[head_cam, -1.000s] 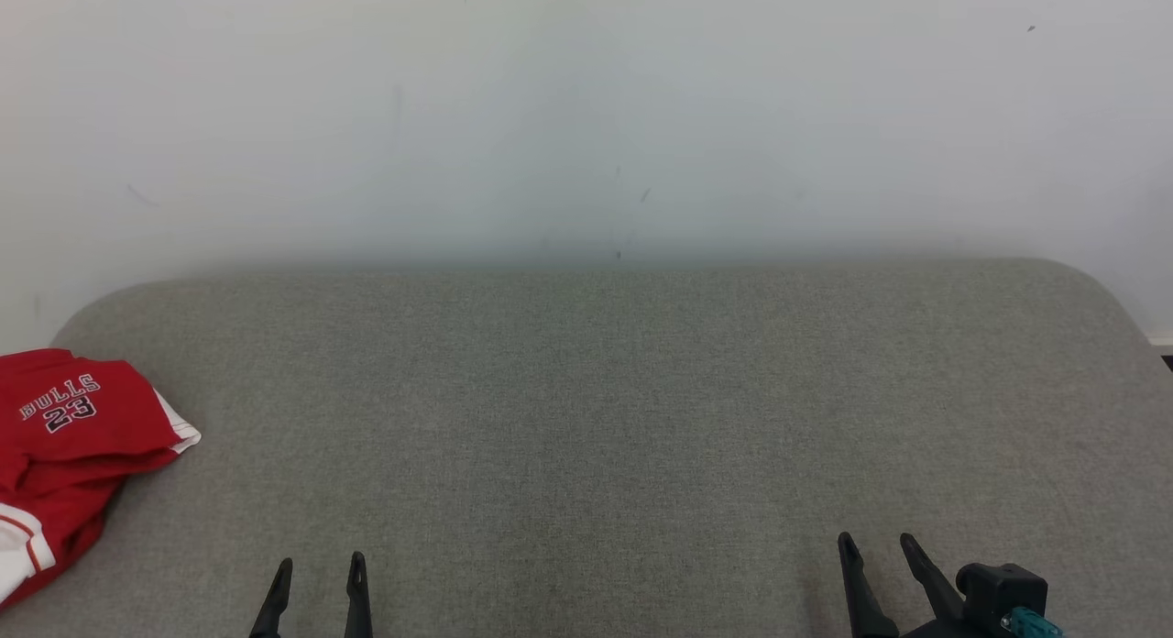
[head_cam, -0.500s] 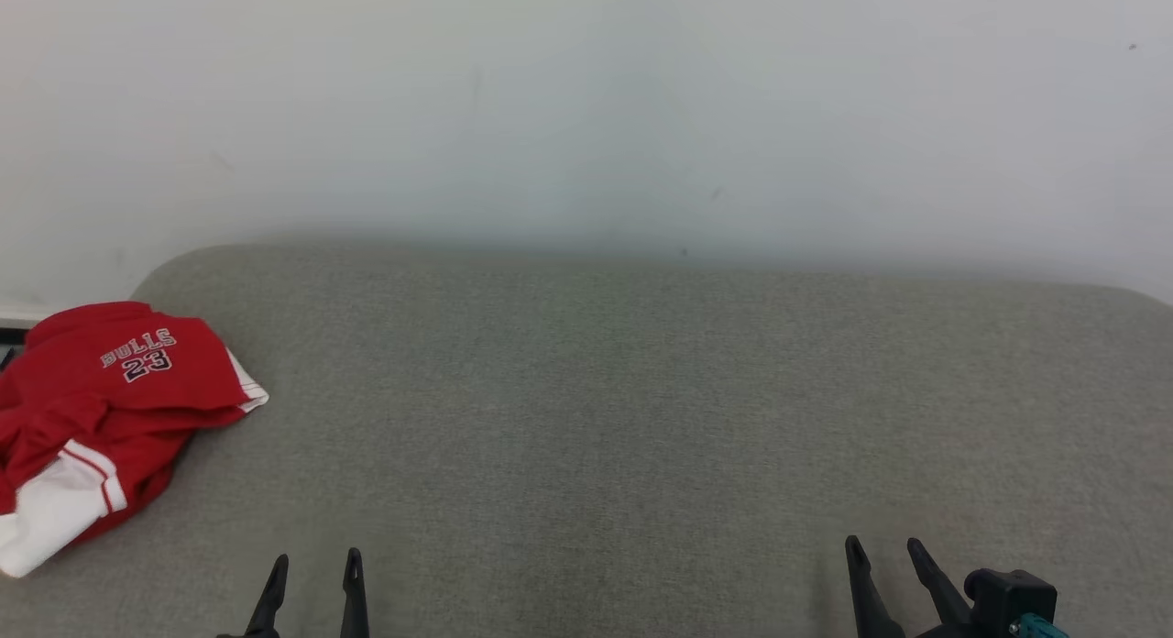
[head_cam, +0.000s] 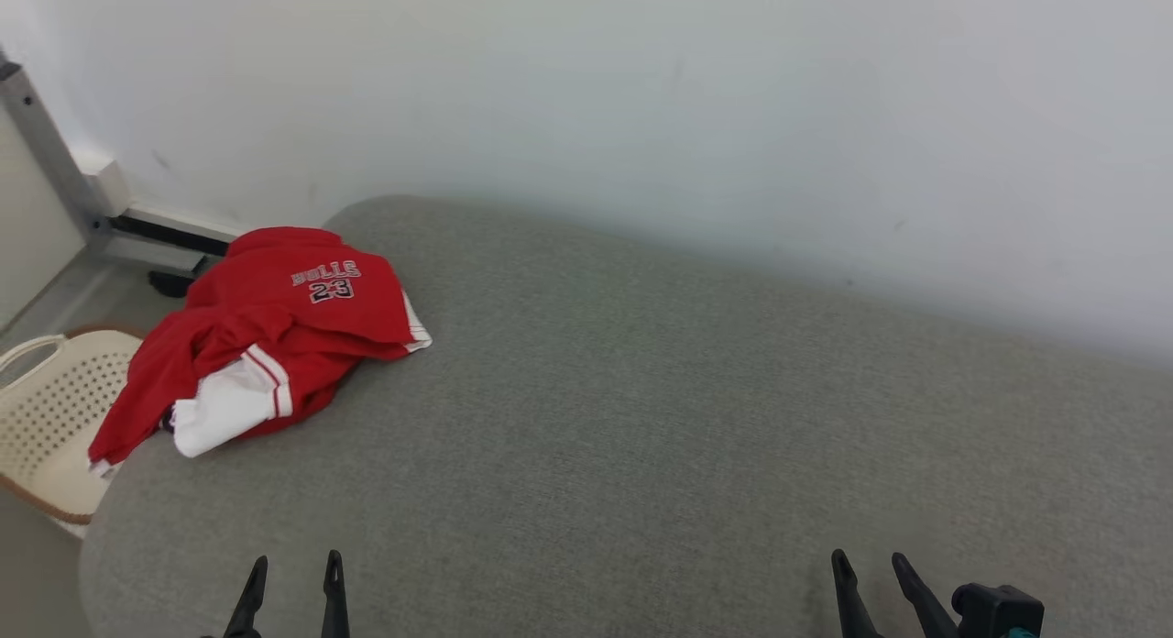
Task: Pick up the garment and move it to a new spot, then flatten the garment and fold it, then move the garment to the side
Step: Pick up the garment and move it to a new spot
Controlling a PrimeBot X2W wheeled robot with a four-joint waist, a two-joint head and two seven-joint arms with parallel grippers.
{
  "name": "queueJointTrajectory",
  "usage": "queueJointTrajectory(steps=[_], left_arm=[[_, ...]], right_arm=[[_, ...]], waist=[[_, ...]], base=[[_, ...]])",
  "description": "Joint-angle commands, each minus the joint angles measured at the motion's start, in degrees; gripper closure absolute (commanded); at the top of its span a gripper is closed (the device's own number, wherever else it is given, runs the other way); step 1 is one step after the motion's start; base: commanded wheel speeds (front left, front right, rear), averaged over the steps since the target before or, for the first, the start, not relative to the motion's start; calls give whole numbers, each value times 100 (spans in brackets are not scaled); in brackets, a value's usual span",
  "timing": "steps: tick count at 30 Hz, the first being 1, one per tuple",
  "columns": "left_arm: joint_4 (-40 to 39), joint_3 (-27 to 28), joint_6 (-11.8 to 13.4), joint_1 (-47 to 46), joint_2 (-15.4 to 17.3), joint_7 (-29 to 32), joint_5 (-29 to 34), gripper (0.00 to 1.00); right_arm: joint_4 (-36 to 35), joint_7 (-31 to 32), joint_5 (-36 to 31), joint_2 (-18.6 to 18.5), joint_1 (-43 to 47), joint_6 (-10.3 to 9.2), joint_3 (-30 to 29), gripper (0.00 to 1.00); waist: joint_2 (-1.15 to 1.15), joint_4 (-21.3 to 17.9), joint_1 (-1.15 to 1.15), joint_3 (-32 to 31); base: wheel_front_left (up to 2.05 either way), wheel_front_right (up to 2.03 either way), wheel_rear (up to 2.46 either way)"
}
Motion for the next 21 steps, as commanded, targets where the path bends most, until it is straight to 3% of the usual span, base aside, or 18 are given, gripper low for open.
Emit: queueJointTrajectory(steps=[1,15,21], left_arm=[[-1,-9,18,19,41,-19,33,0],[-367,298,205,253,8,-19,-145,0],[-355,327,137,149,28,-19,-170,0]], right_arm=[[33,-49,29,-14,-19,-10,9,0],[262,-45,-3,-16,-509,-10,415,0],[302,-24,-68,-16,-594,-10,471,0]], waist=[[0,637,0,-16],[0,929,0,265],[0,939,0,281]], base=[[0,0,0],[0,0,0],[0,0,0]])
